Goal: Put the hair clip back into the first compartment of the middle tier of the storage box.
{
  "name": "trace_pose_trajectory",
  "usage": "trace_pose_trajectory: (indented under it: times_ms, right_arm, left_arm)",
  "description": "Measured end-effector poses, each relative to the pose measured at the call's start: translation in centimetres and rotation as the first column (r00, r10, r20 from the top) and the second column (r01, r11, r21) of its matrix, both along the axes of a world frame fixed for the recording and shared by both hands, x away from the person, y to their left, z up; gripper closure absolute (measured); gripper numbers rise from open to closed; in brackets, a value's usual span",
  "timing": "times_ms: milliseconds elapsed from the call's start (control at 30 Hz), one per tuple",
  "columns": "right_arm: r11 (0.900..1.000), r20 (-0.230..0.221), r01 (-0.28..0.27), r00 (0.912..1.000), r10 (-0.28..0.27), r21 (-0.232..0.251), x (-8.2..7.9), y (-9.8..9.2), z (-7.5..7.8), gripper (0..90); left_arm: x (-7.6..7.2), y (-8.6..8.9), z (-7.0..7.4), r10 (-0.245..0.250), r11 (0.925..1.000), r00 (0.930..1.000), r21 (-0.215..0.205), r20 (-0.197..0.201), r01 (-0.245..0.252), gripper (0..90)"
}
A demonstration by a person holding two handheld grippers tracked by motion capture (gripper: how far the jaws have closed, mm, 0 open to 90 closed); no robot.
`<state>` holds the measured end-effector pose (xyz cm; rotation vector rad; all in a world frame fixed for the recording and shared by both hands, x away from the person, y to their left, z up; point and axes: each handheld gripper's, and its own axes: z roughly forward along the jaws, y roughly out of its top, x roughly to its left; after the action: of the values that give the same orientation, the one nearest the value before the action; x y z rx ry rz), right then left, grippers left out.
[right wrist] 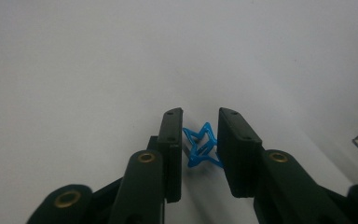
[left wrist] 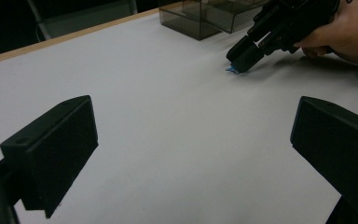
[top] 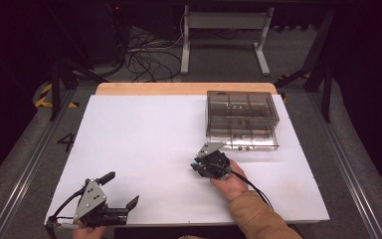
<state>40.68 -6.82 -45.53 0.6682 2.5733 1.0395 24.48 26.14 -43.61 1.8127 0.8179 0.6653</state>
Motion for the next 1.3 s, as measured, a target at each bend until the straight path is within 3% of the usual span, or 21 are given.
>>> trace_pose_trajectory:
  times_ms: [300,533,1000,1300]
  right_arm:
    - [1.0,-0.001,0.009,1.0,-0.009,0.001,0.0,-0.1,0.1,83.3]
    - [1.0,0.033,0.029,0.999,-0.029,0.011,-0.2,-0.3,0.6,88.5]
    - [0.995,0.052,0.021,0.9983,-0.026,0.094,-1.1,-1.5,2.5,89.1]
    - [0.994,0.059,0.016,0.998,-0.023,0.112,-1.4,-1.8,3.0,89.1]
  left_arm:
    - [0.0,0.0,0.0,-0.003,1.0,1.0,0.005,0.002,0.003,1.3]
    - [0.0,0.1,0.1,-0.003,1.0,1.0,0.008,0.005,0.003,1.3]
    - [0.0,0.1,0.1,-0.003,1.0,1.0,0.008,0.006,0.003,1.3]
    - [0.0,0.0,0.1,-0.003,1.0,1.0,0.008,0.005,0.003,1.3]
